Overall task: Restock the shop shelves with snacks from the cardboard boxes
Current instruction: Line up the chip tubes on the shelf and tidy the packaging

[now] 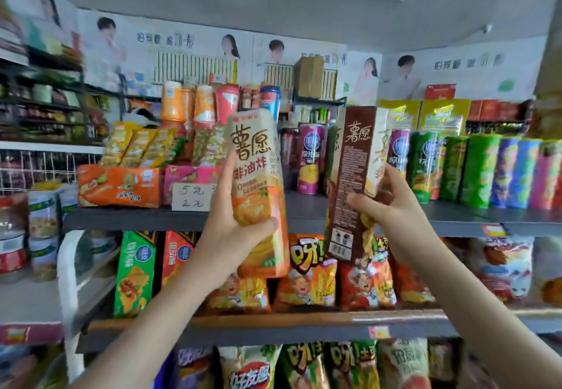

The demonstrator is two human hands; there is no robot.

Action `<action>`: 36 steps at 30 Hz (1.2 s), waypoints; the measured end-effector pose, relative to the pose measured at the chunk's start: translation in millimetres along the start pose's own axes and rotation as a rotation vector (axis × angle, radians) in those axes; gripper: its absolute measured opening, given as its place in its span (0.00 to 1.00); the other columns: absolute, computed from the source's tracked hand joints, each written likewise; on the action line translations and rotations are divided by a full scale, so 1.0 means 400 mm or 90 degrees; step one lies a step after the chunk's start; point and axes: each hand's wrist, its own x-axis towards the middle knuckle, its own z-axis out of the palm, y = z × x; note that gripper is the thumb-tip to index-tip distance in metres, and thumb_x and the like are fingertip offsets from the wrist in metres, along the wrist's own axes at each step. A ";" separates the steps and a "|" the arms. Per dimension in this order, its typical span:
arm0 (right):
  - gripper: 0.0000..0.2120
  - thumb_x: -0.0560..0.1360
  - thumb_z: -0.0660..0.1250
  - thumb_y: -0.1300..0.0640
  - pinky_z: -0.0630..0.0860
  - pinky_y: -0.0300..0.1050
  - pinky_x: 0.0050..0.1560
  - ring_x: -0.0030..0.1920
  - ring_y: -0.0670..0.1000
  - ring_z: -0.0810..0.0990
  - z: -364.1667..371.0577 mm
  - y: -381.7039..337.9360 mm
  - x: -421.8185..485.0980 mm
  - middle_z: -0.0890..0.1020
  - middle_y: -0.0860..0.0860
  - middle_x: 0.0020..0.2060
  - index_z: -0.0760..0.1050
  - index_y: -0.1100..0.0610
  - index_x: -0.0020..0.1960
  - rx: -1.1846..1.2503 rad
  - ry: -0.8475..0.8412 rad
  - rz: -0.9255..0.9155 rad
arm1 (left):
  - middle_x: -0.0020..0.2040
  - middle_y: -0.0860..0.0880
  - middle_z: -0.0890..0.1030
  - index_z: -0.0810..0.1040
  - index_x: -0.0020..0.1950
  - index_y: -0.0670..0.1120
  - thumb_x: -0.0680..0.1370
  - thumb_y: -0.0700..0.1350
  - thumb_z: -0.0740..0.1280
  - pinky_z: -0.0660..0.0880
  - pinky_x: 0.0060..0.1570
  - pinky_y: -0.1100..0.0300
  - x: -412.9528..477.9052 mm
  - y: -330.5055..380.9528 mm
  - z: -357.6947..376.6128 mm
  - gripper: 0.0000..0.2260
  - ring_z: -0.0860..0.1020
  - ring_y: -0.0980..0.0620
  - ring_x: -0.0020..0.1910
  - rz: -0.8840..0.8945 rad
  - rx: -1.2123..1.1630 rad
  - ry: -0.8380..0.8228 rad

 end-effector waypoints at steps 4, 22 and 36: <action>0.24 0.72 0.72 0.66 0.77 0.36 0.46 0.46 0.40 0.81 -0.059 0.045 0.119 0.81 0.45 0.48 0.68 0.50 0.62 -0.009 0.028 -0.033 | 0.71 0.60 0.62 0.50 0.69 0.76 0.70 0.34 0.74 0.74 0.58 0.56 0.122 -0.023 0.065 0.49 0.70 0.59 0.67 0.078 0.061 0.053; 0.46 0.58 0.76 0.42 0.72 0.56 0.64 0.63 0.51 0.73 -0.273 0.311 0.450 0.72 0.51 0.63 0.62 0.54 0.70 -0.044 -0.111 -0.051 | 0.75 0.46 0.50 0.40 0.77 0.55 0.70 0.37 0.73 0.57 0.72 0.60 0.349 -0.219 0.430 0.50 0.55 0.54 0.73 -0.013 0.378 0.252; 0.35 0.67 0.77 0.63 0.75 0.39 0.42 0.54 0.49 0.79 -0.277 0.333 0.532 0.78 0.50 0.56 0.60 0.53 0.65 -0.023 -0.317 0.041 | 0.57 0.56 0.74 0.46 0.75 0.58 0.75 0.48 0.71 0.75 0.53 0.58 0.398 -0.210 0.369 0.39 0.78 0.54 0.54 -0.192 0.505 0.116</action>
